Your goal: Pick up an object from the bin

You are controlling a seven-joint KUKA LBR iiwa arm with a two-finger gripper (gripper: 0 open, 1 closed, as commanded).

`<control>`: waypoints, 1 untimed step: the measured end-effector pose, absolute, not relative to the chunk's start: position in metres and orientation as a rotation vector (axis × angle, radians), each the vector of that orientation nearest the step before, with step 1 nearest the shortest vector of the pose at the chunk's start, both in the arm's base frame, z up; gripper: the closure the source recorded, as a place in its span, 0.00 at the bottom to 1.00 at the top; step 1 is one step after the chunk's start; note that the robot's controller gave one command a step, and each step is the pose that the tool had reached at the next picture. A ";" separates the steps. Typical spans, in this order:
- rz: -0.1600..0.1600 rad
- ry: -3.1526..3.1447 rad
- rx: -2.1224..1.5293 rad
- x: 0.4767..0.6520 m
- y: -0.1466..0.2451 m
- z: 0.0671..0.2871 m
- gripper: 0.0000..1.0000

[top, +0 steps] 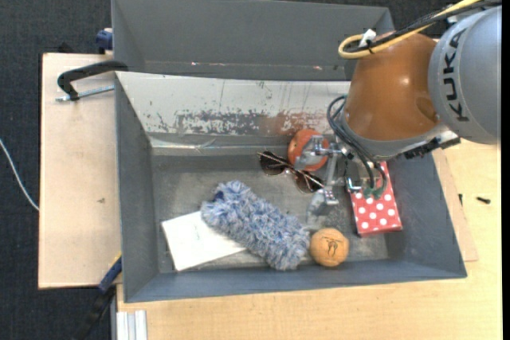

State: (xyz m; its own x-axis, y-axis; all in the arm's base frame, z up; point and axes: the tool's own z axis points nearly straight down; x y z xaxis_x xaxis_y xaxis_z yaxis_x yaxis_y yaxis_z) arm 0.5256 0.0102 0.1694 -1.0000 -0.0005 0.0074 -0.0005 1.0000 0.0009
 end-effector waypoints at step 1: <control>-0.002 -3.143 0.000 0.527 0.010 0.174 0.00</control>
Offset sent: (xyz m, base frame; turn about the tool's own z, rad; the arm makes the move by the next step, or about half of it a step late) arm -0.0042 0.0599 -0.0994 0.0195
